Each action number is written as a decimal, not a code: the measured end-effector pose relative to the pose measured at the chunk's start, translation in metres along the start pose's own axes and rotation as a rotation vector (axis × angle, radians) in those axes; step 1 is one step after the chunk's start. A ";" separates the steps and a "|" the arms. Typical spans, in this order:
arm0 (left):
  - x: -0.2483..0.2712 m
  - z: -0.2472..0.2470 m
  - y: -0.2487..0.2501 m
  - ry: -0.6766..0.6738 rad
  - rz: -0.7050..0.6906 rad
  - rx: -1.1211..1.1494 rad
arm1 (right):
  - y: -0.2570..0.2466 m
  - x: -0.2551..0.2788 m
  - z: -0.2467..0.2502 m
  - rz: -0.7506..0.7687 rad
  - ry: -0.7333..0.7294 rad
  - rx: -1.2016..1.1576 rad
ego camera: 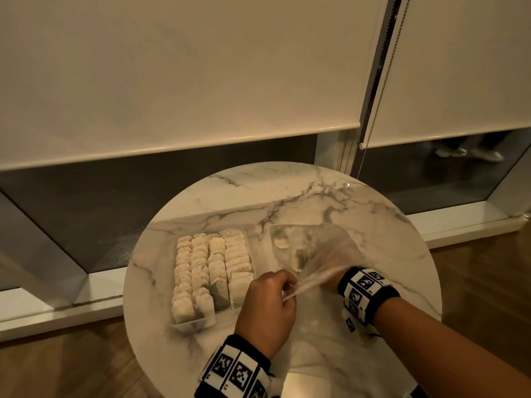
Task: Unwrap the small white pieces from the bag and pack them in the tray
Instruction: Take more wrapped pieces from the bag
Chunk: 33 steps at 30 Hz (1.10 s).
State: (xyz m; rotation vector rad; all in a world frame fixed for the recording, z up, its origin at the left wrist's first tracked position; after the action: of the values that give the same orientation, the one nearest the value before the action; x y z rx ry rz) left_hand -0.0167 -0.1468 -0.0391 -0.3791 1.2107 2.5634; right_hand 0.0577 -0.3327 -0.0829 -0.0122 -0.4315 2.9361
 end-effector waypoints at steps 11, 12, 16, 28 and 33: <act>-0.012 0.003 0.007 0.007 -0.019 -0.016 | -0.008 -0.016 0.045 0.033 0.090 0.168; -0.013 0.002 0.007 0.009 -0.023 -0.018 | -0.008 -0.016 0.045 0.006 0.059 0.185; -0.012 -0.001 0.009 0.007 -0.034 -0.024 | -0.005 -0.022 0.032 0.024 0.112 0.164; -0.008 -0.005 0.006 -0.015 -0.023 -0.053 | 0.020 -0.039 0.007 0.014 0.121 0.177; -0.011 -0.007 0.006 0.015 -0.019 -0.045 | 0.034 -0.038 0.012 -0.045 -0.032 0.178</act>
State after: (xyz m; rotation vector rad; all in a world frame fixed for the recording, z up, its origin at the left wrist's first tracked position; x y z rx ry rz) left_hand -0.0084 -0.1576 -0.0352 -0.4185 1.1500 2.5798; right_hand 0.0894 -0.3744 -0.0819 0.0665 -0.1707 2.9219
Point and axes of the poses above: each hand's wrist, its own x-axis away from the middle knuckle, its own z-axis out of the back of the hand, y = z × x, the point moved 2 cm from there along -x, towards the middle knuckle, and after that the axes turned 12 degrees about y, right-handed, at the moved point
